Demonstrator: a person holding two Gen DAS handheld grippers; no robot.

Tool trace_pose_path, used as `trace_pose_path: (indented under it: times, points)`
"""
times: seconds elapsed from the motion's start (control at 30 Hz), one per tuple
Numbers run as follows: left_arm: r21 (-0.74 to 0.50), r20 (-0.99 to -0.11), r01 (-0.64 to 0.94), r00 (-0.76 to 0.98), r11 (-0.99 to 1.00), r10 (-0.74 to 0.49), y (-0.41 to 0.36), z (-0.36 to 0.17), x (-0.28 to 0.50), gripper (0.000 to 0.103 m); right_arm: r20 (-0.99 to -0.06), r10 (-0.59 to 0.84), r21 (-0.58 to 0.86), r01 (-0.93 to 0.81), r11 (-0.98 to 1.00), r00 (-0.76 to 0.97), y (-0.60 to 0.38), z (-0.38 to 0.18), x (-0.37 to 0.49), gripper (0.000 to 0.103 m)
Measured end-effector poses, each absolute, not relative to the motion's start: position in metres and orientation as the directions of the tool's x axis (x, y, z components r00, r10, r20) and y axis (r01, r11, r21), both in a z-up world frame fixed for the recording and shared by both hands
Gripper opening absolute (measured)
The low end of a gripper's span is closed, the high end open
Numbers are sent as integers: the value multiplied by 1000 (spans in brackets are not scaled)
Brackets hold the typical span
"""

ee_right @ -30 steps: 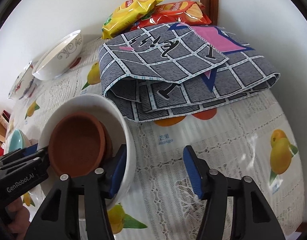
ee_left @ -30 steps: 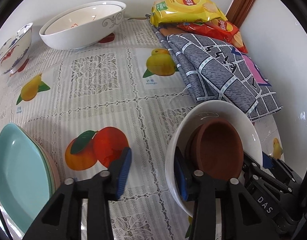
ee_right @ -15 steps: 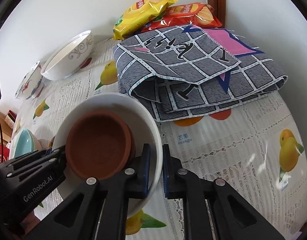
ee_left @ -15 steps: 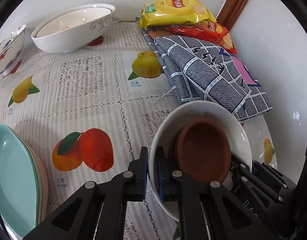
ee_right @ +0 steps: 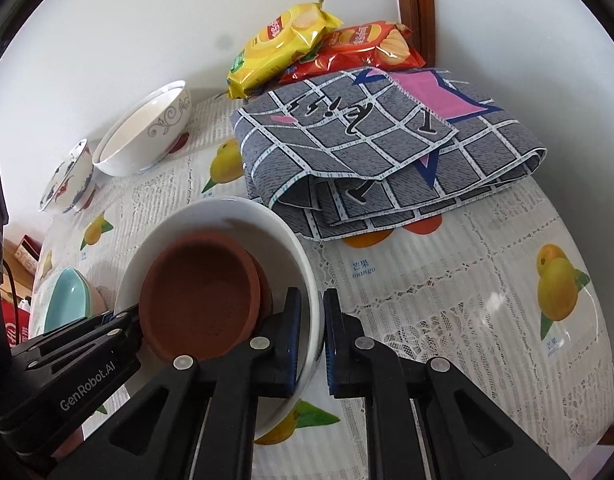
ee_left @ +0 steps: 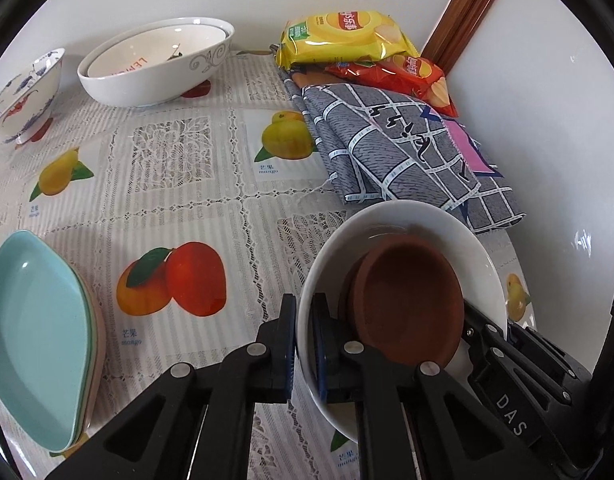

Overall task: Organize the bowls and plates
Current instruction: 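Carry the white bowl with both grippers toward the teal plate stack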

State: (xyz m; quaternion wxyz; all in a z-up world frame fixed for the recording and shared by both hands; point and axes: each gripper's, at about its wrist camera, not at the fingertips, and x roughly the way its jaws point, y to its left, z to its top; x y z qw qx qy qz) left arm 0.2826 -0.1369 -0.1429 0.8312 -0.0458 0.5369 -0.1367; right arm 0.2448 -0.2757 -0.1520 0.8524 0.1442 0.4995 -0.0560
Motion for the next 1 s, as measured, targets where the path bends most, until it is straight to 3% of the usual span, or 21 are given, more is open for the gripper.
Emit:
trace_pose_path:
  times: [1.0]
  points:
    - [-205, -837, 193, 474, 960, -274, -119, -77, 242, 8, -814, 35, 204, 228, 952, 580, -255, -83, 208, 10]
